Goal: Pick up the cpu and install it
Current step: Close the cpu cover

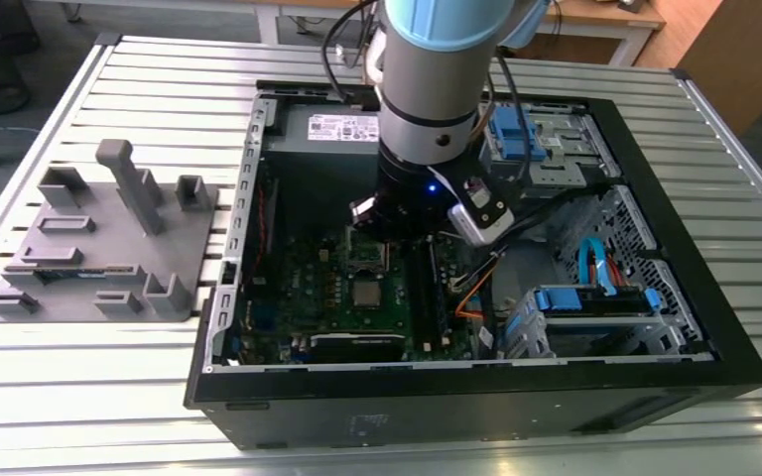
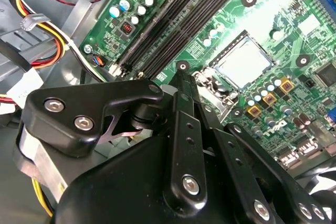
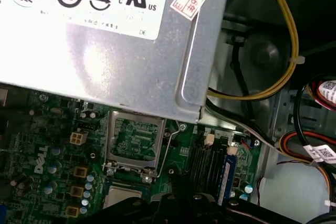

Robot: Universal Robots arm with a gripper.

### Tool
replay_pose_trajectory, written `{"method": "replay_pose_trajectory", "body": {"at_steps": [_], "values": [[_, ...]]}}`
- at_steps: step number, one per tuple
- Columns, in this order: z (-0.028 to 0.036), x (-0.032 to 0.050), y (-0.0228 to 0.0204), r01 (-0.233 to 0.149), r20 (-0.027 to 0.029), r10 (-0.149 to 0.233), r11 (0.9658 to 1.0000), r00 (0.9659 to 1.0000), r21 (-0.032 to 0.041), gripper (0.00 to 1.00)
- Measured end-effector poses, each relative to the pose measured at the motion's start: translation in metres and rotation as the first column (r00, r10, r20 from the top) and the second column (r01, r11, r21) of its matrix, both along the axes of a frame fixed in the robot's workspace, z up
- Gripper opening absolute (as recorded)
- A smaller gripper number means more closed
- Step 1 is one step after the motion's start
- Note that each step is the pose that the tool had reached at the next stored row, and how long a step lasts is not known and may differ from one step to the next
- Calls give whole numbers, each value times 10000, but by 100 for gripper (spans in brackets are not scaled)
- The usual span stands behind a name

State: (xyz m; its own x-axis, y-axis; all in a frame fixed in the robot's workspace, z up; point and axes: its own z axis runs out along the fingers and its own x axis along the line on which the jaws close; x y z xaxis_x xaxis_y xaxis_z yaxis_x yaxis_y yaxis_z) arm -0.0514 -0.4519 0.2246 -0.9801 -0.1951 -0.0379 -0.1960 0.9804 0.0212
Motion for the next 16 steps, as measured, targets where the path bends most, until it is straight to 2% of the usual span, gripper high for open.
{"method": "replay_pose_trajectory", "body": {"at_steps": [7,12,14,16], "values": [[-15,40,0,-506,0,506,9987,9987,-1,11],[-17,43,1,-552,0,552,9985,9985,1,11],[-18,44,15,-553,1,553,9985,9985,2,11],[-19,44,49,-552,1,552,9985,9985,1,11]]}}
